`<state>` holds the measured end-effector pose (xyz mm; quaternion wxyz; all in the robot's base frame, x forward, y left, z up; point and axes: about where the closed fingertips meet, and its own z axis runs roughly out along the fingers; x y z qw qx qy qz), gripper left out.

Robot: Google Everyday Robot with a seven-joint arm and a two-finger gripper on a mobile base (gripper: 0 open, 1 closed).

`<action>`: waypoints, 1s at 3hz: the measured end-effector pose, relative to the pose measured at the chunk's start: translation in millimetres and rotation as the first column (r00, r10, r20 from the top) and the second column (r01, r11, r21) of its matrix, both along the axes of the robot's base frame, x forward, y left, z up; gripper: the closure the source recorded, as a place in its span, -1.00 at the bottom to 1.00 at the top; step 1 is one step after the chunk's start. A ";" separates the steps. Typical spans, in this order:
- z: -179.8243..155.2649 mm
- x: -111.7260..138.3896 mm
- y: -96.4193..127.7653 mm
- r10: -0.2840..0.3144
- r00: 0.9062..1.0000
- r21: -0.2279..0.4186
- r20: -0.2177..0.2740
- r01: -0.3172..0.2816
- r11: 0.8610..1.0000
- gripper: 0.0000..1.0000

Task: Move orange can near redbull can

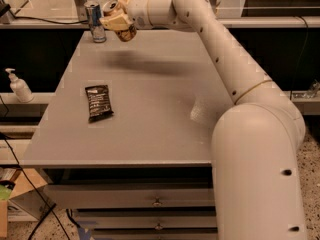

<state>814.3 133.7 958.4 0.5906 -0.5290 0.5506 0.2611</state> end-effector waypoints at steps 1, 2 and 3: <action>-5.7 13.6 6.4 -0.042 0.999 -0.014 -0.032 0.041 0.999 1.00; -14.3 31.3 9.6 -0.130 0.989 -0.046 -0.070 0.127 0.991 1.00; -25.5 49.7 8.5 -0.222 0.967 -0.036 -0.122 0.220 0.975 1.00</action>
Offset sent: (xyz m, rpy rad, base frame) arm 0.0553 0.0047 -0.0234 -0.0778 0.1221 -0.2690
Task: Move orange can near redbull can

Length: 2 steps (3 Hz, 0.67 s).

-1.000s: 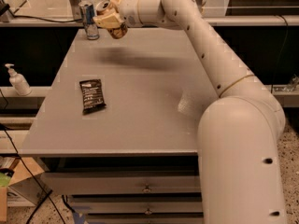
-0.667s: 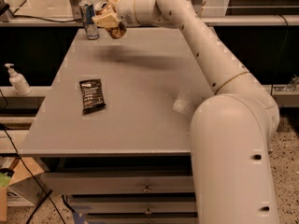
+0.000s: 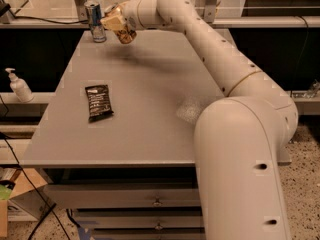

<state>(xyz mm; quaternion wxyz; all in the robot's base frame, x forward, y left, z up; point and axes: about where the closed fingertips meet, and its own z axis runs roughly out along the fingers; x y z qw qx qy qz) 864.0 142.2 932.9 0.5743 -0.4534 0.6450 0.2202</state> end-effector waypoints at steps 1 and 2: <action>-9.9 18.1 -3.6 -0.095 0.993 0.064 -0.064 0.099 0.993 1.00; -14.9 29.0 -8.3 -0.147 0.984 0.121 -0.099 0.158 0.980 0.82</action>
Offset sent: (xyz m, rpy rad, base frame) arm 0.0409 -0.0206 -0.0175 0.2100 0.1165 -0.2290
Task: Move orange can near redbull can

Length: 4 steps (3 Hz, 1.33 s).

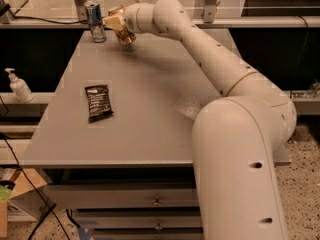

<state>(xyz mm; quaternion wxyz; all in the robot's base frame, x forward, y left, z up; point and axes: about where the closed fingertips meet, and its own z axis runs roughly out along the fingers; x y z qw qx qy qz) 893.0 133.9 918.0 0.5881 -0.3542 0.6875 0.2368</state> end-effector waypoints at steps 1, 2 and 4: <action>0.7 7.2 -7.7 -0.043 0.999 0.083 -0.004 0.044 0.996 0.43; 3.5 9.4 -12.5 -0.065 0.998 0.136 -0.001 0.065 0.989 -0.01; 9.3 8.7 -16.9 -0.082 0.996 0.172 0.021 0.077 0.982 -0.92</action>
Offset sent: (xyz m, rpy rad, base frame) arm 0.0112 -0.0269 0.0095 0.2082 -0.0169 -0.1016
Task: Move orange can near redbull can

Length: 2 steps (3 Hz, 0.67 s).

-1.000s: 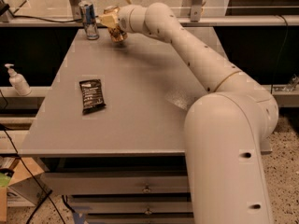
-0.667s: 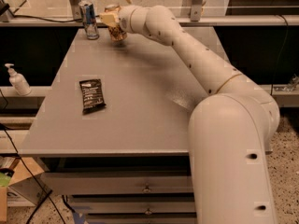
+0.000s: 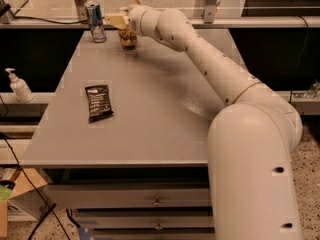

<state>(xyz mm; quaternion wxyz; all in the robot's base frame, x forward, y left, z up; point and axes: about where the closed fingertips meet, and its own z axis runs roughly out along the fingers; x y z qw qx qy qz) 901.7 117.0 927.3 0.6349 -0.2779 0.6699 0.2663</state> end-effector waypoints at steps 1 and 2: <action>6.2 -2.7 -1.7 0.001 1.000 0.022 0.013 -0.001 1.000 -1.00; 6.6 -3.1 -0.9 0.002 1.000 0.024 0.014 -0.003 1.000 -1.00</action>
Offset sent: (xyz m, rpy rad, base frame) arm -0.0022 -0.0015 0.0053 0.0189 -0.0110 0.0008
